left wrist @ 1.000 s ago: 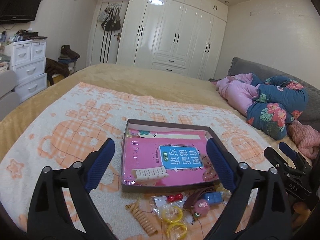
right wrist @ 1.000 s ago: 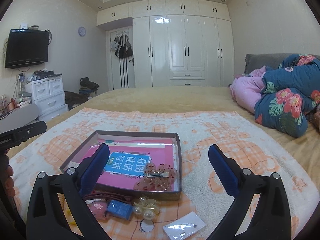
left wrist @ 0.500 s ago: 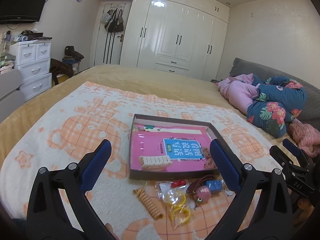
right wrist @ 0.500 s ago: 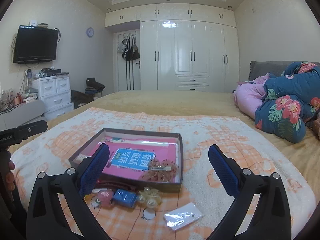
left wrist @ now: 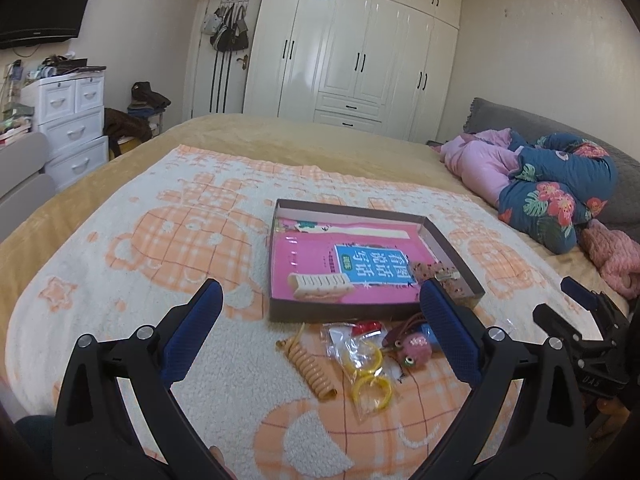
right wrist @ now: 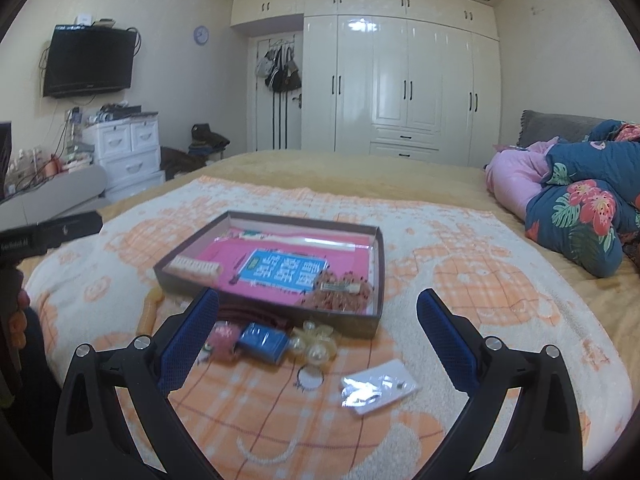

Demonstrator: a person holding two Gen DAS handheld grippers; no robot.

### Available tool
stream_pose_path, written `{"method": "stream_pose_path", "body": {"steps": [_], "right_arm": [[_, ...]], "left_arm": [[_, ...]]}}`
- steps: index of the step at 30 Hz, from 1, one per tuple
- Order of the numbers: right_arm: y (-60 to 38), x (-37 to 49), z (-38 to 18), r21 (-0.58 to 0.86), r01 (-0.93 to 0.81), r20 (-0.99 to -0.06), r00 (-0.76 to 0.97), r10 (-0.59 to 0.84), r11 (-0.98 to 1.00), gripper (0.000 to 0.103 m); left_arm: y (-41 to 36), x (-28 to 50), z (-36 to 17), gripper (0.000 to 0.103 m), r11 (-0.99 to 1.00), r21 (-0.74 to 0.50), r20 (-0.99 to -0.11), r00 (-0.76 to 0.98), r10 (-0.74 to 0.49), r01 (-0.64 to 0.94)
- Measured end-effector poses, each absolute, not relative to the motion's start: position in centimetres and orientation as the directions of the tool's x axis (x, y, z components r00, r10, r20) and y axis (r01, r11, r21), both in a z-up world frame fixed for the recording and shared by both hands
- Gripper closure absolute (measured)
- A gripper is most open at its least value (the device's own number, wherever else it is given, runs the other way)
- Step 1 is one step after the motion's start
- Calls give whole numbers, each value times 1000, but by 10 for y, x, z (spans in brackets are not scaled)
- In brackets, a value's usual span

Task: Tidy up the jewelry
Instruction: 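Grasp the bagged yellow bangles with the left tool while the right grasps the pearl clip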

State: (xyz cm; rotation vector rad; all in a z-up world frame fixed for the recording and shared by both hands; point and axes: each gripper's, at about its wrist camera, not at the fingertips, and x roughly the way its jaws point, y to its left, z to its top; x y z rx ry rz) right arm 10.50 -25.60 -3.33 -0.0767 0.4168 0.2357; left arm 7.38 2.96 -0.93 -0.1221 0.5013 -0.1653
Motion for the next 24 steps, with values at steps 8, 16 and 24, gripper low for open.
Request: {"method": "stream_pose_path", "body": {"steps": [8, 16, 24], "right_arm": [[-254, 98, -48, -30, -269, -459, 859, 226, 963, 6], [-263, 100, -55, -23, -250, -482, 851, 208, 968, 6], [-272, 110, -64, -28, -231, -507, 842, 185, 973, 6]], "left_arm": [[19, 74, -25, 13, 977, -154, -518, 830, -209, 150], [1, 78, -47, 13, 971, -149, -585, 775, -239, 187], [-13, 85, -69, 14, 963, -163, -641, 719, -268, 214]]}}
